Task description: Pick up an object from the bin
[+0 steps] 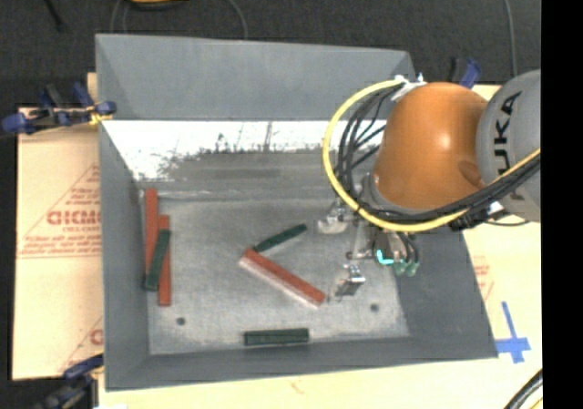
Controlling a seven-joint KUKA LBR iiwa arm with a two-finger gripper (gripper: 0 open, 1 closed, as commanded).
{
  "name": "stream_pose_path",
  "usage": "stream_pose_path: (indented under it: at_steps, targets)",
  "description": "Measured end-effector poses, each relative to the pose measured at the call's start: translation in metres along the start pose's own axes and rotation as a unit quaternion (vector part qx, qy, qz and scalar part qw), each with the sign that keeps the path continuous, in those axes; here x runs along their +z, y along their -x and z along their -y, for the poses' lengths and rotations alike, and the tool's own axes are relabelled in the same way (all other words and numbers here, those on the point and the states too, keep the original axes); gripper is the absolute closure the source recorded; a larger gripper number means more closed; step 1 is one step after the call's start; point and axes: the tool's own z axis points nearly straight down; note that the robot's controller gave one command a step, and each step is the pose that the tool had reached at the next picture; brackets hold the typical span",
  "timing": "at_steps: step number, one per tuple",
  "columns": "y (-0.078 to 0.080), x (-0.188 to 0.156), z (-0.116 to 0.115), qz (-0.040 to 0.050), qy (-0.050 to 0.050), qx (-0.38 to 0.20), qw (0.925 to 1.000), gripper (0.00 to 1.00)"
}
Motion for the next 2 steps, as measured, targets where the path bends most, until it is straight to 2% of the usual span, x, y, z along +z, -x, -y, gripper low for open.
stream_pose_path:
  at_steps: [1, 2]
  targets:
    - [0.002, -0.003, 0.0, 0.0037, 0.0, 0.0, 1.0, 0.0]
    - [0.004, 0.042, 0.002, 0.0078, 0.001, 0.007, 0.9999, 0.0]
